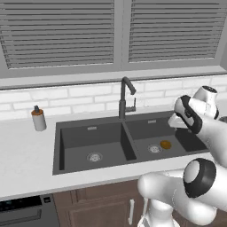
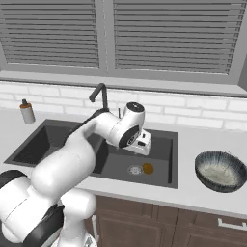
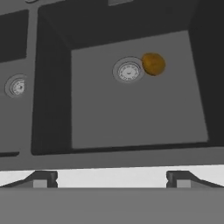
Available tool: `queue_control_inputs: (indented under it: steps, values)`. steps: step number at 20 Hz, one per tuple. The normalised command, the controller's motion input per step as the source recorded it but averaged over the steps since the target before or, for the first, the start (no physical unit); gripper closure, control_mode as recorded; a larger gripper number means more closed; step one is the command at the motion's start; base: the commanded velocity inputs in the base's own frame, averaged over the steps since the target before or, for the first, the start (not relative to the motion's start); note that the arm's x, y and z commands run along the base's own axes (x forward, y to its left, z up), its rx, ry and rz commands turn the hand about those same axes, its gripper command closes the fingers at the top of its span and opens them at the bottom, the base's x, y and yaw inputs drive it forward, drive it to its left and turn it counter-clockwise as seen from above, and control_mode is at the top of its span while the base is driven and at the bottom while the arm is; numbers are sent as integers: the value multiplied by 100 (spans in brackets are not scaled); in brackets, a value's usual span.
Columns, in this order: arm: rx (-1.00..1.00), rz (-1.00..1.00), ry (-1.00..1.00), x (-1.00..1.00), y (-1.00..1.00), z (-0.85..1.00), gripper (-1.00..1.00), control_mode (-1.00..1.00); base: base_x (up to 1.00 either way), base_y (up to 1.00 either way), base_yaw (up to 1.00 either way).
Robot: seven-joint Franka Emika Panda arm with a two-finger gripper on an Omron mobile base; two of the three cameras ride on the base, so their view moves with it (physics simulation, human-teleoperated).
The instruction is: Pick the avocado from the sink and place it in the bowl. Then pick the bowl and place it in the microwave. Then close the microwave door and press the start button.
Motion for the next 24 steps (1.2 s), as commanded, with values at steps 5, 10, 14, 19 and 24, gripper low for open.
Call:
queue_control_inputs:
  steps: [5,10,14,19,24]
  values:
    - [-5,9,1,19,-26,-68,-100,-100,0,0,0]
    - [-7,4,5,41,-1,-62,-100,-100,0,0,0]
    - [-3,5,9,40,-10,-54,-100,-100,0,0,0]
    - [0,7,1,31,-36,-25,-100,-100,0,0,0]
    - [0,3,8,51,-15,-31,-100,-100,0,0,0]
